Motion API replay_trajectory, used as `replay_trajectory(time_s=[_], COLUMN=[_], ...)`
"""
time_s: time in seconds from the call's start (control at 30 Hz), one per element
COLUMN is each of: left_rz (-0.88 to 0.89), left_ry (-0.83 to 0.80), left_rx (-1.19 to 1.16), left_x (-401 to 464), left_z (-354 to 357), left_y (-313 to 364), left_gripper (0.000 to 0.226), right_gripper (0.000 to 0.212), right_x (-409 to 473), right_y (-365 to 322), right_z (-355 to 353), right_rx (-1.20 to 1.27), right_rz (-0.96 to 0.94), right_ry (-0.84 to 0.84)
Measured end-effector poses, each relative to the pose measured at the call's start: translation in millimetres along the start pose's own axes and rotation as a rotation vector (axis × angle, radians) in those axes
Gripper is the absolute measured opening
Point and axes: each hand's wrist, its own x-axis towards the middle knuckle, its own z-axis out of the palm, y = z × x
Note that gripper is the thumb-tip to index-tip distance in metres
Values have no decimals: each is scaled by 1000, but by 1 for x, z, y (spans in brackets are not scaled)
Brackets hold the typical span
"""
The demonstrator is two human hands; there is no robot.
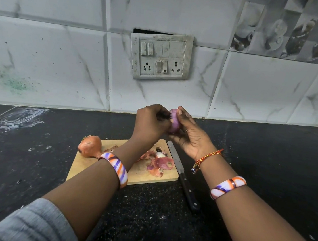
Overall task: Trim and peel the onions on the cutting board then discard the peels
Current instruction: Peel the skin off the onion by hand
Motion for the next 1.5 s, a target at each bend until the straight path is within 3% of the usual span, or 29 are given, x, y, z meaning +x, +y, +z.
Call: replay_trajectory(time_s=[0.2, 0.47, 0.97, 1.17, 1.33, 1.5], left_rz=[-61, 16, 80, 9, 41, 12], left_ry=[1, -21, -45, -58, -49, -70], left_rx=[-100, -99, 109, -51, -52, -15], left_x=[4, 1, 10, 7, 4, 9], left_z=[0, -5, -6, -6, -6, -7], left_y=[-1, 1, -4, -2, 0, 0], left_gripper=[24, 19, 11, 16, 14, 9], right_gripper=[17, 10, 9, 16, 8, 15], right_x=[1, 0, -1, -1, 0, -2], right_y=[-5, -1, 0, -8, -9, -8], right_z=[5, 4, 4, 3, 5, 5], right_rx=[57, 98, 86, 51, 30, -16], right_rz=[-26, 0, 27, 2, -10, -33], right_ry=[23, 45, 50, 34, 22, 29])
